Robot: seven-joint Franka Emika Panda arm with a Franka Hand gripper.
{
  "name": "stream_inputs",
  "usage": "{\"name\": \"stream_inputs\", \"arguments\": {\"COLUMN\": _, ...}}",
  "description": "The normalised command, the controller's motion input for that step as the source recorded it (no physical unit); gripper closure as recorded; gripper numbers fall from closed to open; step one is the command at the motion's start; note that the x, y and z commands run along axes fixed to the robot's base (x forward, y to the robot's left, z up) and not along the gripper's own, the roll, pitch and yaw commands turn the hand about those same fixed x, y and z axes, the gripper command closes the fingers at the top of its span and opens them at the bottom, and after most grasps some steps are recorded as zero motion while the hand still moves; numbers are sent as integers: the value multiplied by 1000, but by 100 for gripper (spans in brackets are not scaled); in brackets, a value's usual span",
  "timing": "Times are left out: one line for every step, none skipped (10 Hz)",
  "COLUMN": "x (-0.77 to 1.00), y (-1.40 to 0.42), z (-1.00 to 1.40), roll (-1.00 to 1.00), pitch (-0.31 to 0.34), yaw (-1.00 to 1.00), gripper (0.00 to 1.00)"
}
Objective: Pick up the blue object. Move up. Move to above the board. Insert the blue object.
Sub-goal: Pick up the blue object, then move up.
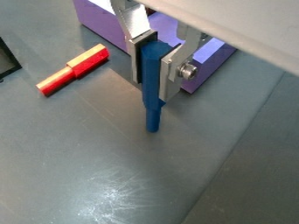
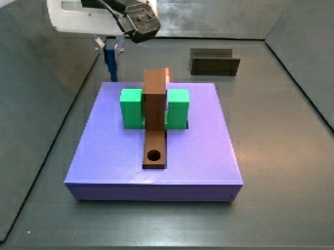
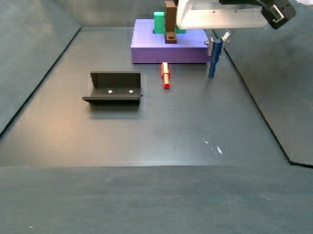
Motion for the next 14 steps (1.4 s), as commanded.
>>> {"name": "stream_inputs", "arguments": {"x": 0, "y": 0, "z": 0, "roll": 0, "pitch": 0, "yaw": 0, "gripper": 100}}
{"name": "stream_inputs", "arguments": {"x": 0, "y": 0, "z": 0, "roll": 0, "pitch": 0, "yaw": 0, "gripper": 100}}
{"name": "stream_inputs", "arguments": {"x": 0, "y": 0, "z": 0, "roll": 0, "pitch": 0, "yaw": 0, "gripper": 100}}
{"name": "stream_inputs", "arguments": {"x": 0, "y": 0, "z": 0, "roll": 0, "pitch": 0, "yaw": 0, "gripper": 100}}
{"name": "stream_inputs", "arguments": {"x": 0, "y": 0, "z": 0, "roll": 0, "pitch": 0, "yaw": 0, "gripper": 100}}
{"name": "stream_inputs", "arguments": {"x": 0, "y": 0, "z": 0, "roll": 0, "pitch": 0, "yaw": 0, "gripper": 100}}
{"name": "stream_inputs", "arguments": {"x": 0, "y": 0, "z": 0, "roll": 0, "pitch": 0, "yaw": 0, "gripper": 100}}
{"name": "stream_inputs", "arguments": {"x": 0, "y": 0, "z": 0, "roll": 0, "pitch": 0, "yaw": 0, "gripper": 100}}
{"name": "stream_inputs", "arguments": {"x": 0, "y": 0, "z": 0, "roll": 0, "pitch": 0, "yaw": 0, "gripper": 100}}
{"name": "stream_inputs", "arguments": {"x": 0, "y": 0, "z": 0, "roll": 0, "pitch": 0, "yaw": 0, "gripper": 100}}
{"name": "stream_inputs", "arguments": {"x": 0, "y": 0, "z": 0, "roll": 0, "pitch": 0, "yaw": 0, "gripper": 100}}
{"name": "stream_inputs", "arguments": {"x": 0, "y": 0, "z": 0, "roll": 0, "pitch": 0, "yaw": 0, "gripper": 100}}
{"name": "stream_inputs", "arguments": {"x": 0, "y": 0, "z": 833, "roll": 0, "pitch": 0, "yaw": 0, "gripper": 100}}
{"name": "stream_inputs", "arguments": {"x": -24, "y": -15, "z": 788, "roll": 0, "pitch": 26, "yaw": -10, "gripper": 100}}
